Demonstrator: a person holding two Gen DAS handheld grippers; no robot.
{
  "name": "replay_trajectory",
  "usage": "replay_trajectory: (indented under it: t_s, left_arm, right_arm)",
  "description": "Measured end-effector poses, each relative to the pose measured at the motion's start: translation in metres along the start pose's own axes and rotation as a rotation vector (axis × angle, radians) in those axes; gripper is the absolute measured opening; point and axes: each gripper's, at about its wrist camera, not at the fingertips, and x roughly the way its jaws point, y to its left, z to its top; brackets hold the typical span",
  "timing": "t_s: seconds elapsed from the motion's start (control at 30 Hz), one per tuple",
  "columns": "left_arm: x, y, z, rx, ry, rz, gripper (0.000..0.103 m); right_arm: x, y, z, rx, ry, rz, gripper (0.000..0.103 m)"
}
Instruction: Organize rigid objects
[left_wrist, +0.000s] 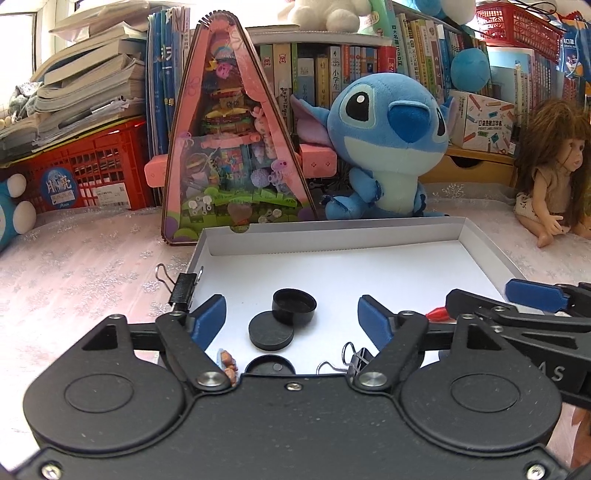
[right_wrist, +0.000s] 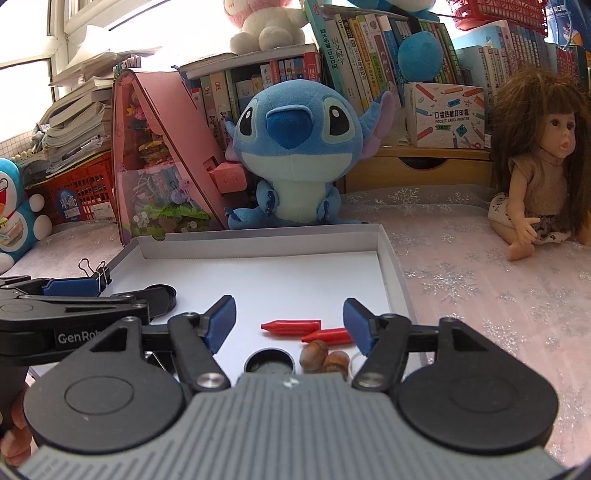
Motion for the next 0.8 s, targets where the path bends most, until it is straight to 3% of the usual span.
replay_trajectory:
  t_s: [0.4,0.8]
  left_arm:
    - [-0.033,0.011,-0.014,-0.027,0.023,-0.022,0.084]
    - [-0.068,0.021,-0.031,-0.025,0.033,-0.019,0.085]
  right_arm:
    - [-0.027,-0.001,-0.009,0.019,0.002,-0.018,0.092]
    - [-0.053,0.0,-0.02,0.026,0.02,-0.009,0.094]
